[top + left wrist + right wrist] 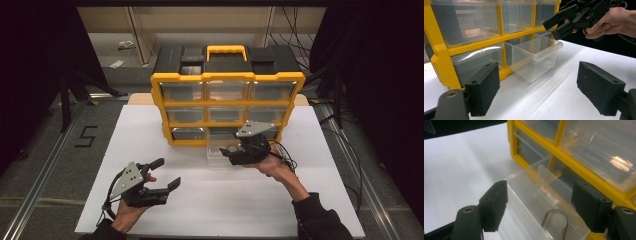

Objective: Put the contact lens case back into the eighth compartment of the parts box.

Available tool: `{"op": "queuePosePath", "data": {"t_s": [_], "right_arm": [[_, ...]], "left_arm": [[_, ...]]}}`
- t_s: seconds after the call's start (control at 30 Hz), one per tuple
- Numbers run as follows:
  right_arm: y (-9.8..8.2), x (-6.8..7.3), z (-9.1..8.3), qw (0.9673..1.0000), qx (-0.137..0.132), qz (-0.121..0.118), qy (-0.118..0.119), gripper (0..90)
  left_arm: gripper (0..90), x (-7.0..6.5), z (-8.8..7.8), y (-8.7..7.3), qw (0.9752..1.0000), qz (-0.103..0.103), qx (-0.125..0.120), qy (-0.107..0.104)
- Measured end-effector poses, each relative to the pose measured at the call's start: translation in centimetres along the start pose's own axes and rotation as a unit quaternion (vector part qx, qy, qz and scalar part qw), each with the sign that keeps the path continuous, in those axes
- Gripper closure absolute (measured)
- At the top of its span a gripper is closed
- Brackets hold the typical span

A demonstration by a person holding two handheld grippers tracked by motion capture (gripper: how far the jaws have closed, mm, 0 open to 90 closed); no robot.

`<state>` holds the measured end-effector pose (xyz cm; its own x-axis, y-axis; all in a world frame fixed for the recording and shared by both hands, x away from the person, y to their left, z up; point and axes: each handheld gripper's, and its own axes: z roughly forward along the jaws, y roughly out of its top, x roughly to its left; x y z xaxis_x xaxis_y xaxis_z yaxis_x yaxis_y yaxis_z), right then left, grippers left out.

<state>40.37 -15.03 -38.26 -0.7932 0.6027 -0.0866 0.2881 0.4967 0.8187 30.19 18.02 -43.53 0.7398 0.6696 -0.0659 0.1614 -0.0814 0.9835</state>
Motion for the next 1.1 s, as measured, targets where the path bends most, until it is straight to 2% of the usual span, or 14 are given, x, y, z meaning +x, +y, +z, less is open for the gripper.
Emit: {"op": "queuePosePath", "data": {"t_s": [0.43,0.8,1.1], "right_arm": [[0.1,0.8,-0.1,0.9998,-0.013,0.005,0.012,29.4],[-0.1,1.3,-0.3,0.9991,-0.020,0.020,0.030,28.9],[-0.4,1.7,-0.4,0.9990,-0.024,0.020,0.033,28.9]], "left_arm": [[18.3,0.0,0.0,0.0,1.0000,0.000,0.000,0.000],[18.3,0.0,0.0,0.0,1.0000,0.000,0.000,0.000],[18.3,0.0,0.0,0.0,1.0000,0.000,-0.001,0.001]]}}
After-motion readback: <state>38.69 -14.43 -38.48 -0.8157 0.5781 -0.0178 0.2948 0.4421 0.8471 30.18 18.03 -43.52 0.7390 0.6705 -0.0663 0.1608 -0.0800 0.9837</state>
